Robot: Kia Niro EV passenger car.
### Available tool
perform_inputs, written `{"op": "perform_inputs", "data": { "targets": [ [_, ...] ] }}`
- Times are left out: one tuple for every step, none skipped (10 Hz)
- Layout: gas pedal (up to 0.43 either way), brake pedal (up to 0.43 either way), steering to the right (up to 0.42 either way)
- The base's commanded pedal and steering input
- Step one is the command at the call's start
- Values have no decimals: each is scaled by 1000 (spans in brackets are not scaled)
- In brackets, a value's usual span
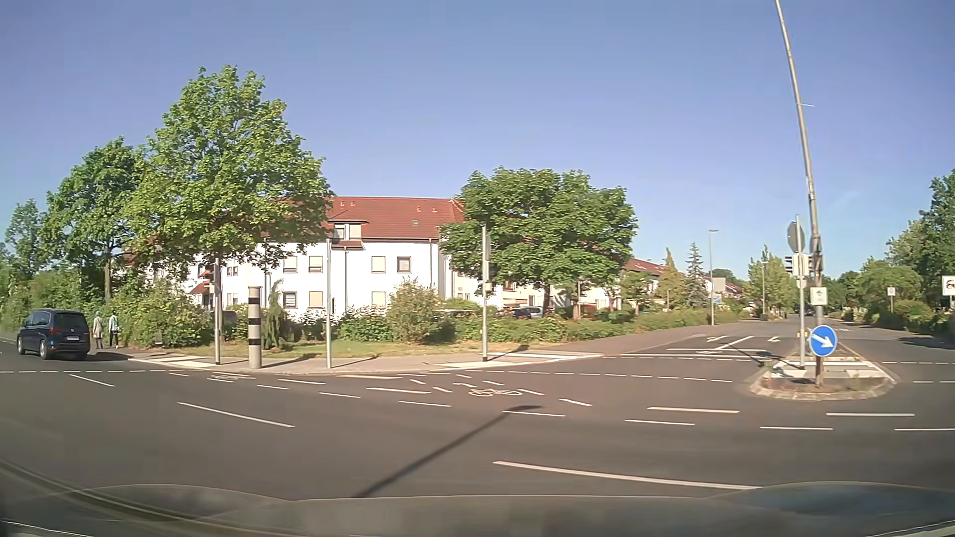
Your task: Follow the waypoints while adhering to traffic rules and regulations
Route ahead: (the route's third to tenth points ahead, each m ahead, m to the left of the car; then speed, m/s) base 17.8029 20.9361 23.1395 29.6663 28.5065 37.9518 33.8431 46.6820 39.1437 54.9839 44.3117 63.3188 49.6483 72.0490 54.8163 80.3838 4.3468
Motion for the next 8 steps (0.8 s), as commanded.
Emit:
{"op": "perform_inputs", "data": {
  "targets": [
    [177, 0, -379],
    [177, 0, -377],
    [177, 0, -372],
    [177, 0, -362],
    [177, 0, -353],
    [177, 0, -345],
    [177, 0, -331],
    [177, 0, -313]
  ]
}}
